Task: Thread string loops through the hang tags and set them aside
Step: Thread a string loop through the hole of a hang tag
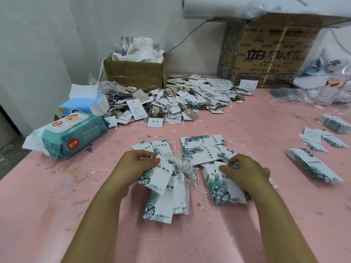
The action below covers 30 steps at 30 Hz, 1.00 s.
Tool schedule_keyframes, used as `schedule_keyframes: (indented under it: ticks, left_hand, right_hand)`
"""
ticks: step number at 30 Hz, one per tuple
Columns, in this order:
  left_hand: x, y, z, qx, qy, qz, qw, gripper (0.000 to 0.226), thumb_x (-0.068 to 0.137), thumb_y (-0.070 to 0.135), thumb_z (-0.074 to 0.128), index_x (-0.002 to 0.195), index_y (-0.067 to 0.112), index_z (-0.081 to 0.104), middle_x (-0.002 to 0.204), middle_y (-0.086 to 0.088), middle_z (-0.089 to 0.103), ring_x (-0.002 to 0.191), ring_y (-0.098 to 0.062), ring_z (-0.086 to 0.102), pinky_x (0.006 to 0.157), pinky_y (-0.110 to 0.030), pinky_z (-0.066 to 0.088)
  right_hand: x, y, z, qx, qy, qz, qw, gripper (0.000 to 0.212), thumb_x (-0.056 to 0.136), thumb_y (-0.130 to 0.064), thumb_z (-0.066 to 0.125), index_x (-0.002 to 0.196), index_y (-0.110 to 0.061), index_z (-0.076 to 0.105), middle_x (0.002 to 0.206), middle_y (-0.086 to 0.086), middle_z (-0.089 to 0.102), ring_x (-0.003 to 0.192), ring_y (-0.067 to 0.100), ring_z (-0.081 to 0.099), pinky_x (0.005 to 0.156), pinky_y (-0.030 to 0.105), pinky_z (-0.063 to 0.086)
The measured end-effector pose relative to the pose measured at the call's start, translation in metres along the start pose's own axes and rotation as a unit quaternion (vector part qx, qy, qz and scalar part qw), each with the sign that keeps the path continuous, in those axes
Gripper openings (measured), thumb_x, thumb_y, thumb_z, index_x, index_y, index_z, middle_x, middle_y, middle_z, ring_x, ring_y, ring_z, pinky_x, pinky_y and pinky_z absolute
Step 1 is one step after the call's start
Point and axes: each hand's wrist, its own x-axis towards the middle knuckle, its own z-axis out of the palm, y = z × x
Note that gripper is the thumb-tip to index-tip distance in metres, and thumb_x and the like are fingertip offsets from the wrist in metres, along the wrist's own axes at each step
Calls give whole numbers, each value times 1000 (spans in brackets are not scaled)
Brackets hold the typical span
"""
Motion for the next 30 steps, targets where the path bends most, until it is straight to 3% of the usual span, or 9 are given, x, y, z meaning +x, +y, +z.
schedule_keyframes:
  ticks: [4, 6, 11, 14, 20, 24, 30]
  left_hand:
    - [-2, 4, 0, -44, -6, -14, 999, 30, 81, 9, 69, 110, 16, 63, 90, -15, 71, 59, -14, 66, 55, -22, 50]
    - [-3, 6, 0, -88, -6, -12, 996, 36, 81, 7, 69, 112, 21, 59, 86, -13, 72, 56, -13, 66, 48, -20, 51]
    - [-4, 8, 3, -111, -5, 6, 994, 40, 82, 7, 67, 116, 24, 54, 78, -10, 70, 65, -21, 59, 55, -27, 47]
    - [-5, 7, 4, -110, -16, 16, 994, 41, 82, 4, 65, 117, 21, 54, 82, -9, 68, 66, -20, 59, 56, -28, 45]
    - [-6, 7, 7, -137, -16, 45, 989, 45, 79, -5, 65, 112, 24, 57, 86, -5, 62, 62, -14, 67, 56, -26, 53]
    - [-7, 9, 8, -146, -35, 43, 988, 46, 80, -5, 64, 114, 25, 57, 87, -8, 65, 61, -13, 67, 53, -22, 53]
    - [-7, 10, 8, -188, -12, -15, 982, 40, 82, 1, 63, 115, 22, 54, 64, -8, 71, 44, -15, 62, 37, -20, 46]
  right_hand:
    - [-1, -3, -1, -7, 25, -9, 1000, 30, 81, -49, 61, 102, -27, 61, 109, 5, 57, 109, 30, 47, 86, 34, 28]
    - [-2, -3, -2, -33, 42, -8, 999, 39, 83, -53, 57, 109, -24, 58, 115, 10, 54, 111, 32, 44, 89, 35, 31]
    - [-6, 0, -7, -78, 19, 14, 997, 62, 80, -67, 48, 112, -14, 47, 112, 10, 58, 106, 31, 50, 84, 36, 37]
    - [-10, -3, -7, -71, -19, 13, 997, 66, 79, -65, 53, 118, -13, 43, 114, 10, 59, 107, 30, 53, 82, 34, 41]
    - [-12, -5, -8, -95, 7, 12, 995, 66, 79, -62, 57, 121, -13, 43, 117, 13, 57, 108, 33, 51, 84, 35, 40]
    - [-13, -7, -9, -54, 0, 6, 999, 61, 77, -55, 64, 115, -11, 44, 107, 12, 61, 102, 32, 54, 78, 34, 41]
    - [-7, -5, -12, 125, 51, -14, 991, 39, 80, -27, 70, 114, -11, 58, 103, 9, 60, 89, 23, 51, 66, 28, 31]
